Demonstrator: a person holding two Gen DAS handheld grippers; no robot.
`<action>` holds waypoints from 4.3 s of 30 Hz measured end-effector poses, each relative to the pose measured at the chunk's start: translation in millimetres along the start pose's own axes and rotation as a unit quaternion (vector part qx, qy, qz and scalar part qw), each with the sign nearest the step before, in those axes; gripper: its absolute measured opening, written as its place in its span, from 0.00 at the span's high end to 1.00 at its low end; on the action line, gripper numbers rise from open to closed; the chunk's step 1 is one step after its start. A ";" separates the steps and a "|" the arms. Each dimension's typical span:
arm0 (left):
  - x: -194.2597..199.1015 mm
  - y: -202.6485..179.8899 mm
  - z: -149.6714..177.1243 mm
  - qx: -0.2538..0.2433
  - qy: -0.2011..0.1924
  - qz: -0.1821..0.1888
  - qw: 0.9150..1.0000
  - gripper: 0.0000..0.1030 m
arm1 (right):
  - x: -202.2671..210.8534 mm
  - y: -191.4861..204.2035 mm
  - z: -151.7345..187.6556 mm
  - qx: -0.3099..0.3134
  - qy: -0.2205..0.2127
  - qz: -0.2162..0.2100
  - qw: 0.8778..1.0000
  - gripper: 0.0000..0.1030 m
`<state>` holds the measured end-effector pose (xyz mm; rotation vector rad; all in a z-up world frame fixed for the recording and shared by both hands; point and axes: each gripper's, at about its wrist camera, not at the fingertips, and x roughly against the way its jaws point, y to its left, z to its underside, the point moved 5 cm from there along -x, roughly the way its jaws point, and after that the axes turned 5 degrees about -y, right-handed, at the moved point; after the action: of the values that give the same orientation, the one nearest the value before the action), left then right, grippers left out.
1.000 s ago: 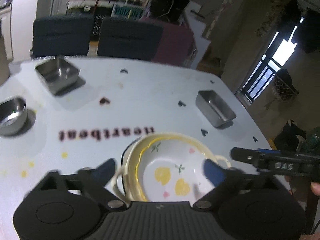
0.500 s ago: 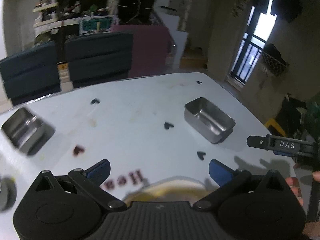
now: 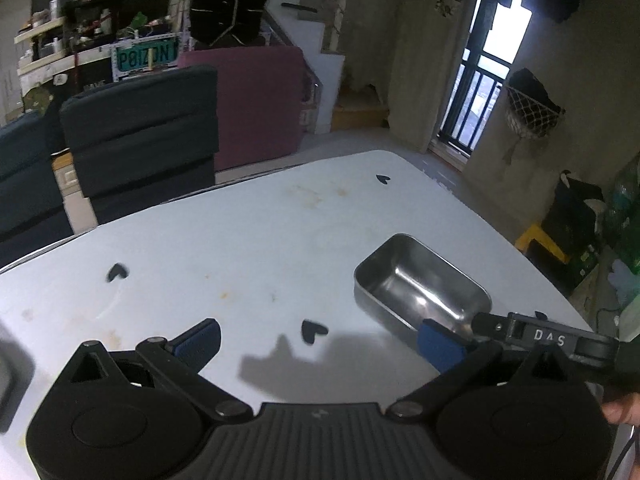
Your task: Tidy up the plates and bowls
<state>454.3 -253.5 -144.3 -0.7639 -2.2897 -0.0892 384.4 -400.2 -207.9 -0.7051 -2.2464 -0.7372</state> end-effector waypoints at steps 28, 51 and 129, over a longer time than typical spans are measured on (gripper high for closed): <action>-98.0 -43.3 2.5 -0.011 0.070 0.067 0.995 0.93 | -29.1 -8.2 -26.7 0.073 -0.013 -0.036 0.997 0.89; 3.9 -31.0 -7.5 0.020 0.008 0.055 0.998 0.98 | 28.6 9.2 -32.3 0.112 -0.038 -0.090 0.989 0.93; 289.7 230.3 261.5 0.291 0.073 -0.234 0.925 0.97 | 131.2 248.7 245.8 0.372 0.194 -0.266 0.868 0.91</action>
<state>255.4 151.6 -185.2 0.0969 -2.1381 0.2985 360.3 -27.9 -190.1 0.4206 -2.0942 -0.1602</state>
